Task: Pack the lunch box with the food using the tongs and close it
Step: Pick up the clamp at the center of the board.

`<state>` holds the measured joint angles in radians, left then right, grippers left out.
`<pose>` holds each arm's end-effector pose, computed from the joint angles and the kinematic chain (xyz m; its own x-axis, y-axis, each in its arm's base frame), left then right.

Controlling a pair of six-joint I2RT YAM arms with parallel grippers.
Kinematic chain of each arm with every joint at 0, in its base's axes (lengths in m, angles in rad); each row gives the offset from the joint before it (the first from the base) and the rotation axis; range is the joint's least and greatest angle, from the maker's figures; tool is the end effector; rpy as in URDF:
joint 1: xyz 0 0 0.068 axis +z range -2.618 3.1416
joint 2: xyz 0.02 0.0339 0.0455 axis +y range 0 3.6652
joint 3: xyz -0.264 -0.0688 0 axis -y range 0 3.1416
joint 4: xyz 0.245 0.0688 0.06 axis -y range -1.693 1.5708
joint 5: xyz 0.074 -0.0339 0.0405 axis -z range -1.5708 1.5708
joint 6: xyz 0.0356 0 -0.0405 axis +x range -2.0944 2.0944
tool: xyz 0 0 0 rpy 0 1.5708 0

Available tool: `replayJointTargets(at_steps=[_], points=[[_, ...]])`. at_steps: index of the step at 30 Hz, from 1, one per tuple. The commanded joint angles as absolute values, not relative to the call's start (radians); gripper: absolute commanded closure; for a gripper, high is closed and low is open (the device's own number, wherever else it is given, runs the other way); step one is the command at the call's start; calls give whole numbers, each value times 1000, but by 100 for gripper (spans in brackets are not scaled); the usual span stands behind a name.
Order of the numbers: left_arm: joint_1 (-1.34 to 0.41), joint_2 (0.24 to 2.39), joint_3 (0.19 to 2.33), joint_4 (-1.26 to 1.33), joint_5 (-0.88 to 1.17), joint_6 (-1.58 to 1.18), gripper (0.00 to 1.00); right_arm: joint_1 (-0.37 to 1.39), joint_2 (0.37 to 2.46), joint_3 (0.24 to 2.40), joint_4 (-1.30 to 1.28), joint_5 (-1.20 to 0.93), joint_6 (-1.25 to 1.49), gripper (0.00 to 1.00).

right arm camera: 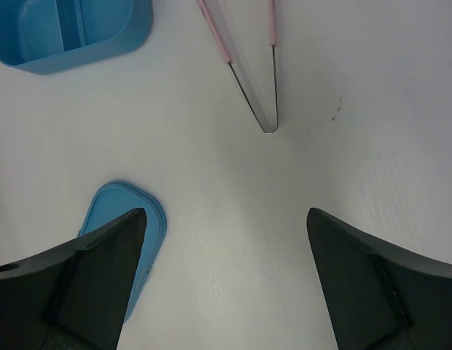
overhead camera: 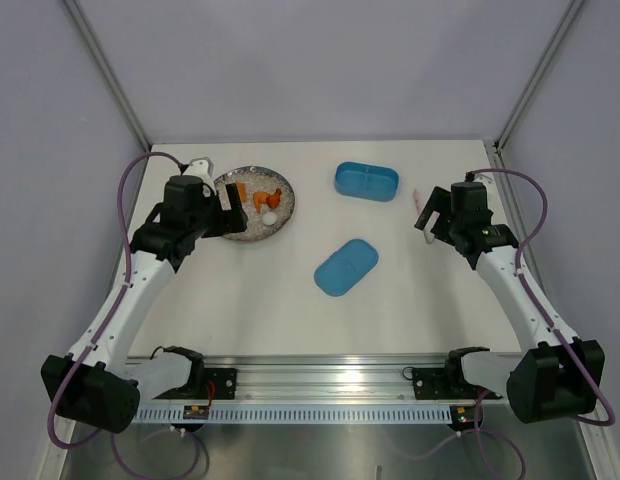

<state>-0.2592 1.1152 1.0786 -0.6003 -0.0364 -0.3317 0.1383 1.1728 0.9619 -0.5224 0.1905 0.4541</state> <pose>0.2313 -0.0600 0.3364 -0.6177 -0.1729 -0.7672 0.0282 0.9700 -0.2413 0.2493 0.0279 0.2913 -0.5940 0.3522 -0.7233 0.2944 0.9319 0.2120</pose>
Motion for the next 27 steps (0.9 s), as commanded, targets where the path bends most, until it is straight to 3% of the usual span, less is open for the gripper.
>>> replayJointTargets(at_steps=[1, 13, 17, 22, 26, 27], points=[[-265, 1098, 1115, -577, -61, -314, 1, 140, 1149, 986, -531, 221, 472, 1], [-279, 1098, 1117, -587, -103, -321, 1, 140, 1153, 997, -541, 237, 445, 1], [-281, 1104, 1109, -584, -91, -337, 1, 121, 1323, 1117, -626, 313, 433, 1], [-294, 1149, 1108, -575, -61, -348, 1, 46, 1482, 1239, -598, 207, 416, 1], [-304, 1158, 1126, -601, -80, -347, 1, 14, 1662, 1325, -595, 180, 413, 12], [-305, 1161, 1141, -624, -83, -345, 1, 8, 1686, 1331, -588, 172, 426, 19]])
